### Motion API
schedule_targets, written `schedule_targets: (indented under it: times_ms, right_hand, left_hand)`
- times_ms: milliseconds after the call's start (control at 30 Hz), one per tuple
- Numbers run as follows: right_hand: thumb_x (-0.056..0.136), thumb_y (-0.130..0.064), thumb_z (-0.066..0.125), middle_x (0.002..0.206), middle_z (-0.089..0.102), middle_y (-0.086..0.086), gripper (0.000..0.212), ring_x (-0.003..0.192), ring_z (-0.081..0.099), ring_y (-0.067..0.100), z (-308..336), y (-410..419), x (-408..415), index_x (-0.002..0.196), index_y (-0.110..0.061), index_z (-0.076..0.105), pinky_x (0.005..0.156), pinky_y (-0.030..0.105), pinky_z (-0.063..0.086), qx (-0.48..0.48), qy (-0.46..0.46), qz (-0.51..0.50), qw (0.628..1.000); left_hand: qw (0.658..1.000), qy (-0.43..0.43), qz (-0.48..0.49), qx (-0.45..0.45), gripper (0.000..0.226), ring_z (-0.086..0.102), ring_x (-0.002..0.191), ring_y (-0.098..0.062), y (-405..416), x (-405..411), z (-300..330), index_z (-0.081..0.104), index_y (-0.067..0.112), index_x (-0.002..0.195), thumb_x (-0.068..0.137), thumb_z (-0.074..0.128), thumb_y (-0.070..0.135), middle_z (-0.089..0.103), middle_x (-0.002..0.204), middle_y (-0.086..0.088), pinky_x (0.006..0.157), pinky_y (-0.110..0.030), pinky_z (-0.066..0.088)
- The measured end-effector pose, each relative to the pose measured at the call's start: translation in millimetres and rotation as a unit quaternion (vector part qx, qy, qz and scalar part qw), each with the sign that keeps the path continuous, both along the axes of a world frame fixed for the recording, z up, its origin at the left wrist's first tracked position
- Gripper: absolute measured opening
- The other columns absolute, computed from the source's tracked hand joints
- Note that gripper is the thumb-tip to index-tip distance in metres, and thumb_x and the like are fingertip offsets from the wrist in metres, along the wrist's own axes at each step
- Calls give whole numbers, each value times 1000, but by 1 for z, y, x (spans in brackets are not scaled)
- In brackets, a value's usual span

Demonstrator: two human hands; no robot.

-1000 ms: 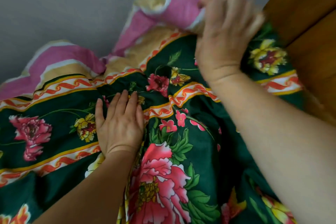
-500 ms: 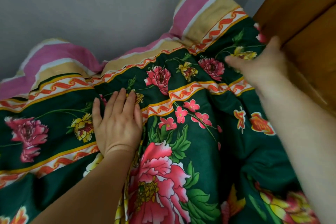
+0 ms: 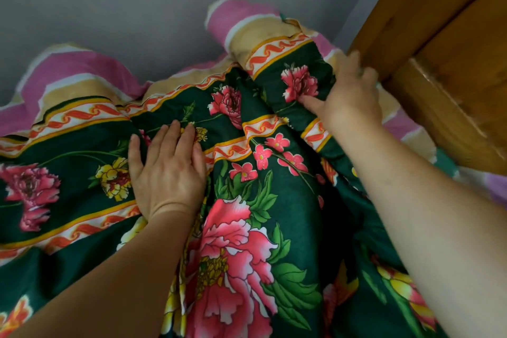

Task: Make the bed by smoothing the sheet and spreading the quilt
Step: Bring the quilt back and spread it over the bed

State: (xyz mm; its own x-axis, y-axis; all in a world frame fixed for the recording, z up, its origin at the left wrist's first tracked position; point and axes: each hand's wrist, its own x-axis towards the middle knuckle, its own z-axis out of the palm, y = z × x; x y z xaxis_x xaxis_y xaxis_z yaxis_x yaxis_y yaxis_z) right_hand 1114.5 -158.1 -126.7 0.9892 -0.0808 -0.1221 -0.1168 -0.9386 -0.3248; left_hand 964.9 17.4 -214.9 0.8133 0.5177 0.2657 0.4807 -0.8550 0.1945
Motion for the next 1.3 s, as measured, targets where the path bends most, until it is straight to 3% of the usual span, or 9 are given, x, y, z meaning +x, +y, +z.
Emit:
schedule_targets:
  times_ms: [67,200,433,567,667,800,1033,1133,1300]
  right_hand:
    - [71,-55,75,139,46,14,104,126,47,33,0,-3,12,148,-10,22,92,36,43,22,92,-60,994]
    - [84,-56,61,85,54,15,71,96,55,31,5,-7,28,121,4,54,71,31,36,-80,152,-4,985]
    - [94,-23,47,122,60,13,28,113,55,34,5,-50,12,118,-11,52,87,40,42,56,-196,-127,971]
    - [94,-13,49,139,44,16,39,125,46,31,-4,-66,15,132,-4,43,98,30,32,80,-156,-234,956]
    - [92,-10,52,137,37,20,39,123,43,31,0,-50,-29,130,-3,45,91,21,29,111,-213,-129,962]
    - [94,-28,43,130,53,16,39,126,44,29,-40,-39,-162,130,-15,51,106,43,30,20,-242,102,965]
    - [76,-18,37,133,58,8,60,123,41,25,-99,-55,-229,134,-28,27,99,48,27,-176,-185,160,953]
    - [75,-22,40,134,58,7,45,125,38,28,-102,-51,-226,120,-25,41,101,49,26,-170,-159,152,961]
    - [72,-28,40,131,60,7,49,123,47,30,-96,-47,-217,115,-25,62,102,48,25,-125,-86,172,973]
  left_hand:
    - [1000,-1,-1,-1,45,52,125,-21,0,-1,0,64,20,120,94,30,35,60,131,-4,114,-36,5]
    - [1000,-3,1,-2,43,52,125,-21,0,0,0,64,20,119,94,31,34,60,131,-4,114,-36,6]
    - [1000,-12,-2,-3,43,53,124,-23,-1,0,1,64,19,119,94,31,34,61,130,-5,113,-36,6]
    - [1000,3,-7,-12,43,51,126,-21,1,-1,-1,63,21,120,94,32,34,59,132,-3,114,-37,5]
    - [1000,6,-9,-18,44,51,126,-22,1,-2,-1,63,20,121,94,31,34,59,132,-4,114,-36,5]
    - [1000,3,-11,-25,45,49,128,-22,0,-2,1,62,20,122,95,30,35,58,134,-4,114,-36,4]
    - [999,3,-21,-33,44,42,133,-21,0,-5,2,57,21,127,97,30,36,52,139,-3,117,-44,4]
    - [997,59,-44,-21,51,33,139,-22,2,-7,7,46,20,138,97,27,43,42,148,-6,117,-45,1]
    - [952,265,-132,-79,65,-7,147,-30,-25,-63,23,1,29,151,94,19,54,-11,159,-11,118,-44,-5]
